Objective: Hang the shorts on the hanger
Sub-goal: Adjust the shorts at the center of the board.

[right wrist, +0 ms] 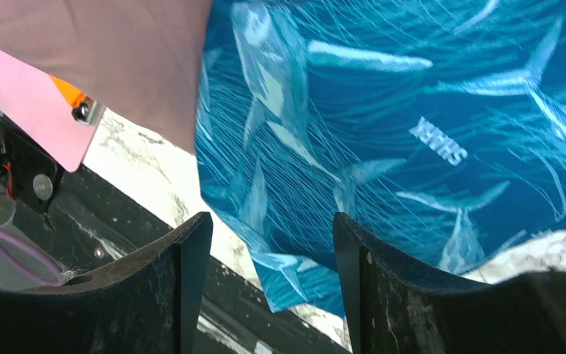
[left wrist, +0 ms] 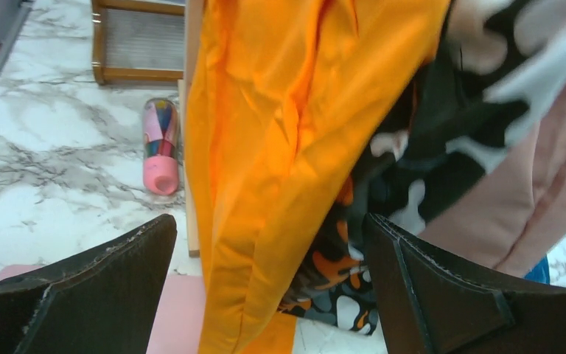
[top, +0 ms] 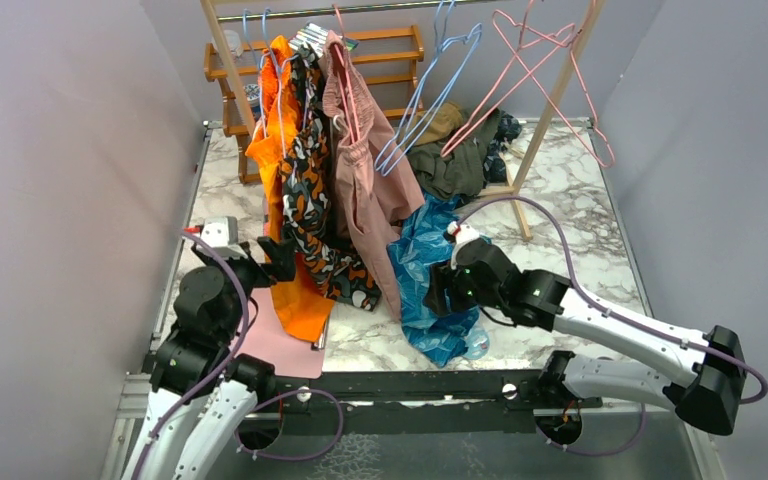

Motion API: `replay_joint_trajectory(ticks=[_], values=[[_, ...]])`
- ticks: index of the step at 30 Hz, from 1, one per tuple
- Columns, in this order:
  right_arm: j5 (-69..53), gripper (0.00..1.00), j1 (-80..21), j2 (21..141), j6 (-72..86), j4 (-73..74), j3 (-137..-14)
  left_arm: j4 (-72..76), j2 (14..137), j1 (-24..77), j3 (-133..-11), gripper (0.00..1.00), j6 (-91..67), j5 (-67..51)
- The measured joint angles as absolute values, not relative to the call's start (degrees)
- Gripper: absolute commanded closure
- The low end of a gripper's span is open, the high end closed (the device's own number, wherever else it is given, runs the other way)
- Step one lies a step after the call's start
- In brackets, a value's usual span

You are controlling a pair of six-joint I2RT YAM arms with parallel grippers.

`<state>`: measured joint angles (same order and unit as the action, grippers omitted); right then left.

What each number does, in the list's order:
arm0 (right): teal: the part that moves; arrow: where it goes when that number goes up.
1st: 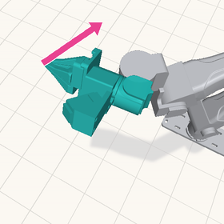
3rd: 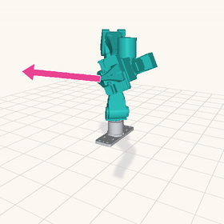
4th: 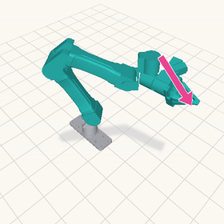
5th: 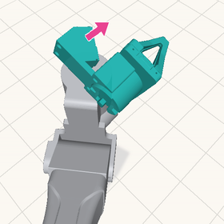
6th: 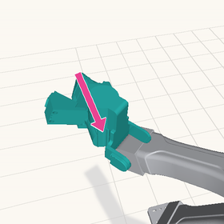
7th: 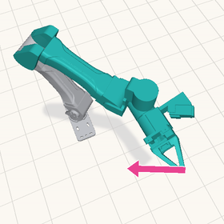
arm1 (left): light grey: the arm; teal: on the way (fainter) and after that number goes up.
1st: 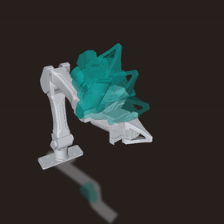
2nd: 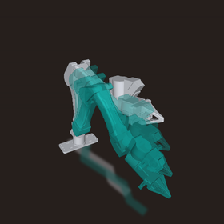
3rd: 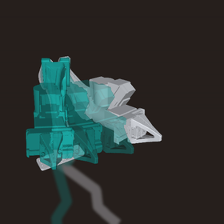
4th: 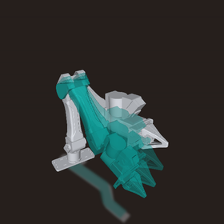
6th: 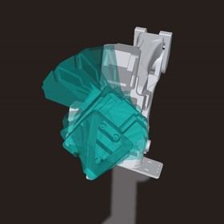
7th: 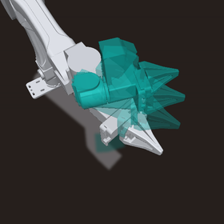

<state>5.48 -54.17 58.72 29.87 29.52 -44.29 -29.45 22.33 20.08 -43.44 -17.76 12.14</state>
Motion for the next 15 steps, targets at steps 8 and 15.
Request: replay_joint_trajectory(ticks=[8, 15], values=[[13.1, 0.37, -62.3, 66.1, 28.7, 24.1, -44.3, -25.1, 3.2, 21.4, -35.1, 0.01, -14.5, 10.9], [19.9, 0.55, -65.6, 73.8, 28.3, 23.1, -44.4, -22.3, 2.4, 21.4, -35.0, 0.01, -13.2, 11.0]])
